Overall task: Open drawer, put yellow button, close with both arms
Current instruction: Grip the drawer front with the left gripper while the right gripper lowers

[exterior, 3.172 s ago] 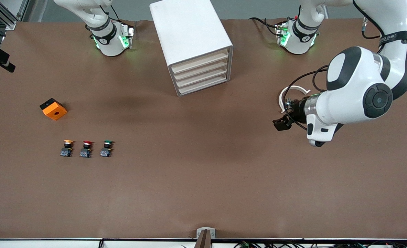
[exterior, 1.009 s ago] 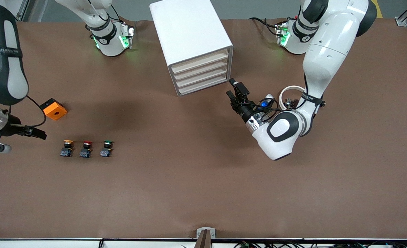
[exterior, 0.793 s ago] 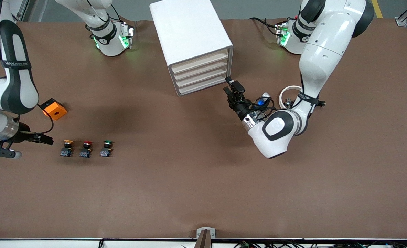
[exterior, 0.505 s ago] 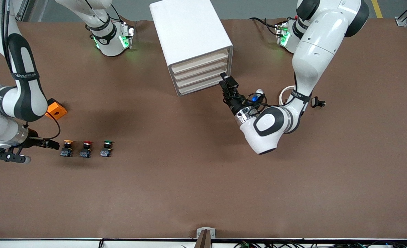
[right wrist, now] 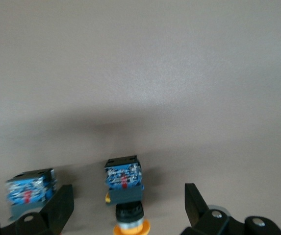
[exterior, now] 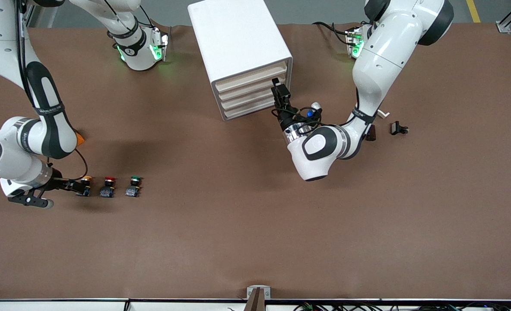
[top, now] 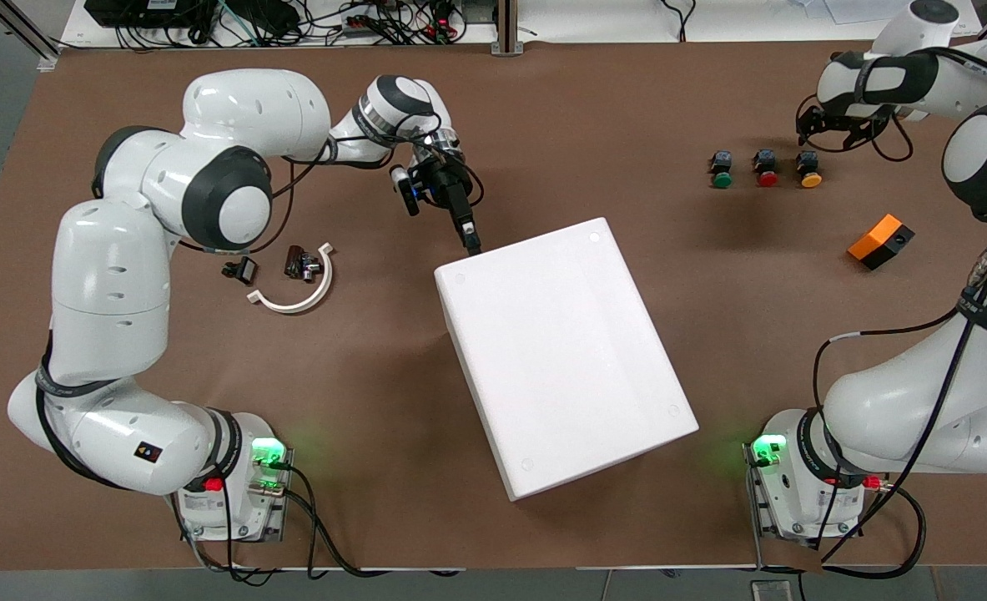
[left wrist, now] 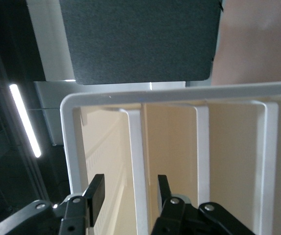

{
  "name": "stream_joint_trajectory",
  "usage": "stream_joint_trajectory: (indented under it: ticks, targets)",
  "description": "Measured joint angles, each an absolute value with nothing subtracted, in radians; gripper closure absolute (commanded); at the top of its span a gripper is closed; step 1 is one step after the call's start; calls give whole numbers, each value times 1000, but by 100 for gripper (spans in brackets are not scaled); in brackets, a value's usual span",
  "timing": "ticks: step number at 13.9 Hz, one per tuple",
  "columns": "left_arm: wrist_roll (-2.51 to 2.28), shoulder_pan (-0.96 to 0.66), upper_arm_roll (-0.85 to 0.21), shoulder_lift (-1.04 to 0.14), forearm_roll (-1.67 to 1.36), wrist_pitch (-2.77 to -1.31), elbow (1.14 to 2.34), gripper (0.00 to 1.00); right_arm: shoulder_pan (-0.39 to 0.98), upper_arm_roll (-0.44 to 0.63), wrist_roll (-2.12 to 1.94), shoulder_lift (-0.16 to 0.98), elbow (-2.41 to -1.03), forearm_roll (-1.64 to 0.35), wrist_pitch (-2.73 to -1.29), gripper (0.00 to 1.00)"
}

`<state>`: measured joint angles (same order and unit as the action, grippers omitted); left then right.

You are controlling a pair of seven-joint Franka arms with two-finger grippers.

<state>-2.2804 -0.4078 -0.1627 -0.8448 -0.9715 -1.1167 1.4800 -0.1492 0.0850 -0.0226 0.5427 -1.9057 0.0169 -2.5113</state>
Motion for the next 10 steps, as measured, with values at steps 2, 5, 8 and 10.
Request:
stream_joint_trajectory:
  ticks: [2,5,8,10]
  targets:
    - [-2281,-411,-163,-845,-972,-1093,1493,54,-150,85,-23,565,-1921,17,-2544,0]
    - [-2281,-423,-163,-845,-972,-1086,1500,54,-150,82,-35,581,-1923,17,-2549,0]
    - [-2281,-436,-163,-845,-972,-1086,1502,54,-150,78,-43,584,-1923,17,-2549,0]
    - [-2281,-442,-163,-845,-972,-1086,1505,54,-150,77,-45,584,-1924,17,-2549,0]
